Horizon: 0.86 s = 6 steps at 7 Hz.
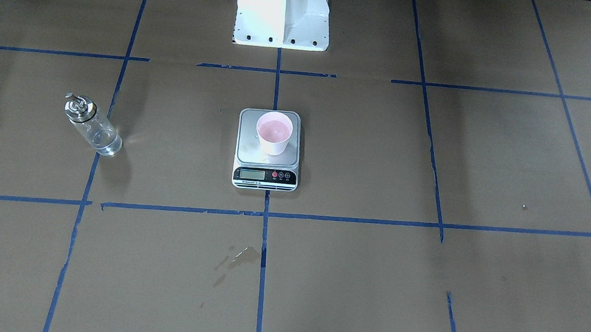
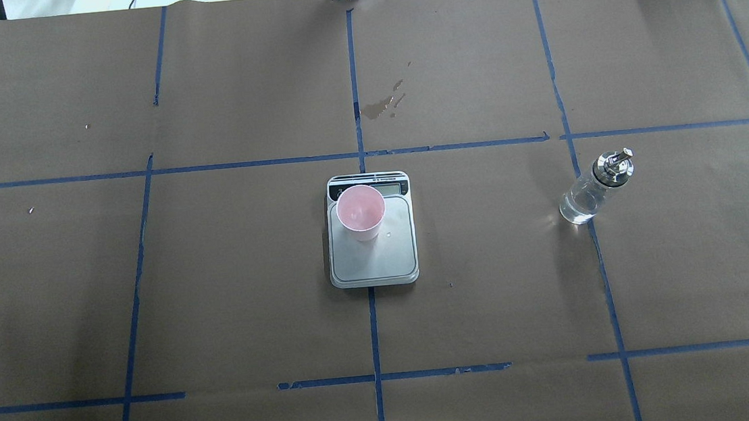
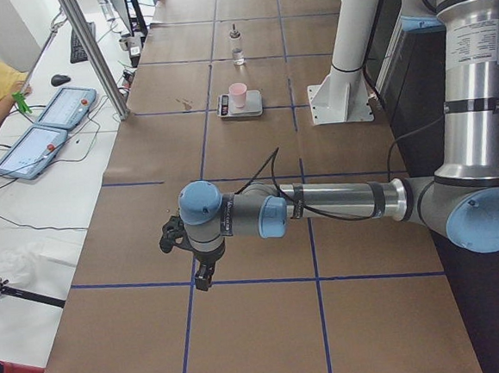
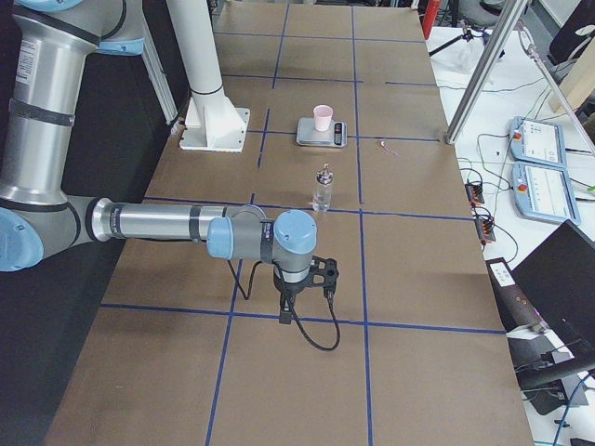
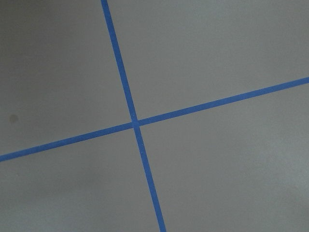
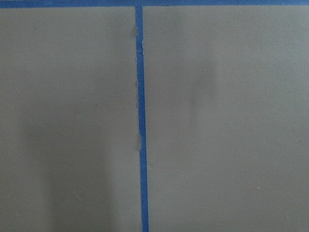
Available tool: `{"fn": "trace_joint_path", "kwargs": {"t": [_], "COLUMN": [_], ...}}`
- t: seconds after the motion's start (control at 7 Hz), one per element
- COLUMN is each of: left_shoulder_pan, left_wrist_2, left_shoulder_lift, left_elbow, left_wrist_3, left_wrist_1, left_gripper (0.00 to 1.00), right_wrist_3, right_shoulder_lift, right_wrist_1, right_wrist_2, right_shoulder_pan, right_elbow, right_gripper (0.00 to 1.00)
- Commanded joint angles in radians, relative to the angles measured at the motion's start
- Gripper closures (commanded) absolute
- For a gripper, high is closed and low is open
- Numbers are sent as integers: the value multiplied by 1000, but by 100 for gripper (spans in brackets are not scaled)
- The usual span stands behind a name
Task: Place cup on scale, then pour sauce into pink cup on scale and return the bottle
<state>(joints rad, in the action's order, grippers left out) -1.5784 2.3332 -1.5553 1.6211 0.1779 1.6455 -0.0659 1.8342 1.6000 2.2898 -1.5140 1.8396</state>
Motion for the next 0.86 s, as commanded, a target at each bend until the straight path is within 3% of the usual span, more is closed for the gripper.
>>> {"fn": "trace_joint_path", "kwargs": {"t": [0.0,0.71], "left_shoulder_pan": [0,0], "left_wrist_2": [-2,-3], "left_shoulder_lift": [9,11], "left_elbow": [-9,-15], "left_wrist_3": [-3,-5], "left_wrist_1": [0,0], "left_gripper": [0,0], "right_wrist_3": [0,0], "right_shoulder_lift": [-3,-3], "right_wrist_1": [0,0], "right_wrist_2": [-1,0], "right_shoulder_pan": [0,3], "right_elbow": [0,-2], "right_gripper": [0,0]}}
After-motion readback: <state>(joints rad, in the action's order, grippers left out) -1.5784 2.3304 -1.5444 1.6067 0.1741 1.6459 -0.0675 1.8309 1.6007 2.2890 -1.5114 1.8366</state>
